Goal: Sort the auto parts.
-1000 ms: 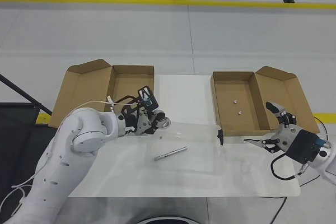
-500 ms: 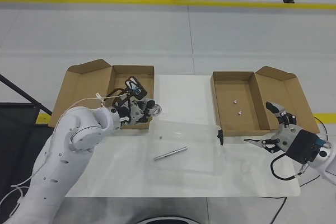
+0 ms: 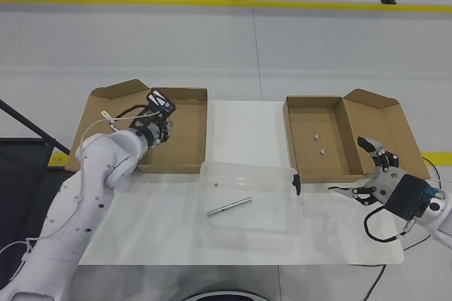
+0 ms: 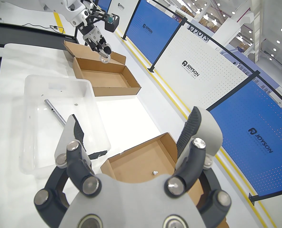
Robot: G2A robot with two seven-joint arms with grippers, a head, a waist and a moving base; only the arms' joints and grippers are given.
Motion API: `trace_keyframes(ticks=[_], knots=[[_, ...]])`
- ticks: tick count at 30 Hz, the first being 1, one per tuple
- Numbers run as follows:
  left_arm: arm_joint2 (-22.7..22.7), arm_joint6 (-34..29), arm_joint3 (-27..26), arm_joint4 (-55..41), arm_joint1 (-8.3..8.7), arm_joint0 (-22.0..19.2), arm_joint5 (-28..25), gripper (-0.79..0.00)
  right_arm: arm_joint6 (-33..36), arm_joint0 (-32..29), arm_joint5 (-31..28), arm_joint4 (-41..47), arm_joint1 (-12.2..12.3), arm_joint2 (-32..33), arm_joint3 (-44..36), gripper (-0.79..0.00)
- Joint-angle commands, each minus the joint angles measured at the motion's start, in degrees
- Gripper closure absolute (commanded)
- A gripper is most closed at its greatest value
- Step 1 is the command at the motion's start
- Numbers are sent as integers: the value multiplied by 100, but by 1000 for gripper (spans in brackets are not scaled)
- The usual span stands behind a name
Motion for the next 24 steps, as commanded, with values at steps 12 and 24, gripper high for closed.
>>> trace_keyframes(ticks=[12,24], knots=[[1386,336,1446,2397,-257,-682,548,0,0,0,0,0,0,0,0,-785],[2011,728,2306,3017,-539,-989,590,-22,0,0,0,0,0,0,0,-785]])
